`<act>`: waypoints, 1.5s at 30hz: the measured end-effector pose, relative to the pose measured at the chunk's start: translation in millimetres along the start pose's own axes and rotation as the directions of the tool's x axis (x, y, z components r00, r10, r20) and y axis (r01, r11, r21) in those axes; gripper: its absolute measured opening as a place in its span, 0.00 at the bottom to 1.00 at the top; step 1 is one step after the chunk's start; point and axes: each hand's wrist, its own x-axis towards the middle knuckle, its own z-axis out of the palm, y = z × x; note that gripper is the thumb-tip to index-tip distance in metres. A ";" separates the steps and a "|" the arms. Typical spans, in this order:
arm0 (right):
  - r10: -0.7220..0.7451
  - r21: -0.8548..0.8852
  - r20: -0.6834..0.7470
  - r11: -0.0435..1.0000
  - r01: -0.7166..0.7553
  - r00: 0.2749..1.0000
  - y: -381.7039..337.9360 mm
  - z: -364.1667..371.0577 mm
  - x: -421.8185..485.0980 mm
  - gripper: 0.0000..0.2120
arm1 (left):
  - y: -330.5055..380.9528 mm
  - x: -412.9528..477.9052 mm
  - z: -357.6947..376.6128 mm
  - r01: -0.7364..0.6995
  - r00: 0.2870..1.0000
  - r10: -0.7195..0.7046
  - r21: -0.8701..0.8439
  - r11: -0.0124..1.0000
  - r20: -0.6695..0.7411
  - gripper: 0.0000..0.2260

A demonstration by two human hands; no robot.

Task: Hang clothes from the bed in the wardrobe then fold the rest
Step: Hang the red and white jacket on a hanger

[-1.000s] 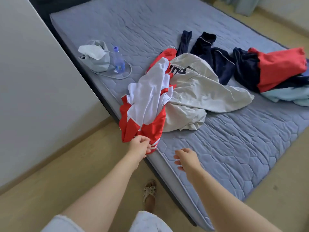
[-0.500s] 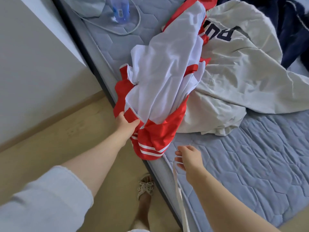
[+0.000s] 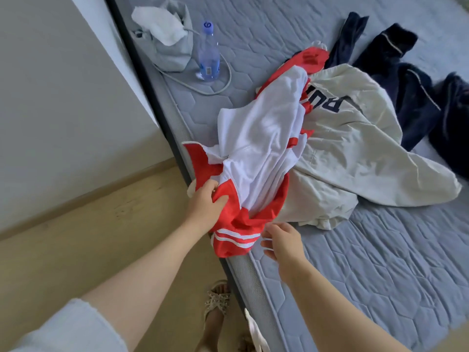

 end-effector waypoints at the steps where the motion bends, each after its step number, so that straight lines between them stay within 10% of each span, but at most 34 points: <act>1: -0.033 0.000 0.006 0.999 0.033 0.999 -6.5 -3.3 -10.8 0.08 | 9.4 -9.3 -7.2 -0.065 0.998 0.065 0.005 0.998 -0.004 0.05; 12: -0.361 -0.006 0.137 0.931 0.366 0.922 -66.4 -58.1 -151.8 0.12 | 135.9 -150.5 -77.4 -0.304 0.945 0.323 0.207 0.930 -0.061 0.09; 20: -0.630 -0.037 0.325 0.737 0.675 0.705 -93.3 -67.6 -261.2 0.18 | 196.4 -294.5 -144.3 -0.431 0.847 0.494 0.288 0.855 -0.196 0.16; 30: -0.277 -0.141 0.899 0.553 0.821 0.340 -42.0 19.4 -396.5 0.12 | 158.9 -435.6 -249.5 -0.282 0.625 0.500 0.424 0.861 -0.599 0.22; 36: -0.117 -0.171 0.967 0.371 0.913 0.228 23.1 105.8 -466.5 0.02 | 84.1 -530.8 -323.1 -0.165 0.480 0.338 0.295 0.941 -0.810 0.16; 40: -0.244 -0.138 0.946 0.299 0.944 0.216 75.7 170.5 -519.5 0.12 | 3.8 -594.7 -366.1 0.217 0.416 0.058 0.161 0.963 -0.908 0.02; 45: -0.412 -0.008 0.896 0.357 0.934 0.166 136.7 234.5 -590.4 0.14 | -100.2 -664.6 -396.5 0.605 0.384 -0.367 -0.069 0.793 -0.847 0.15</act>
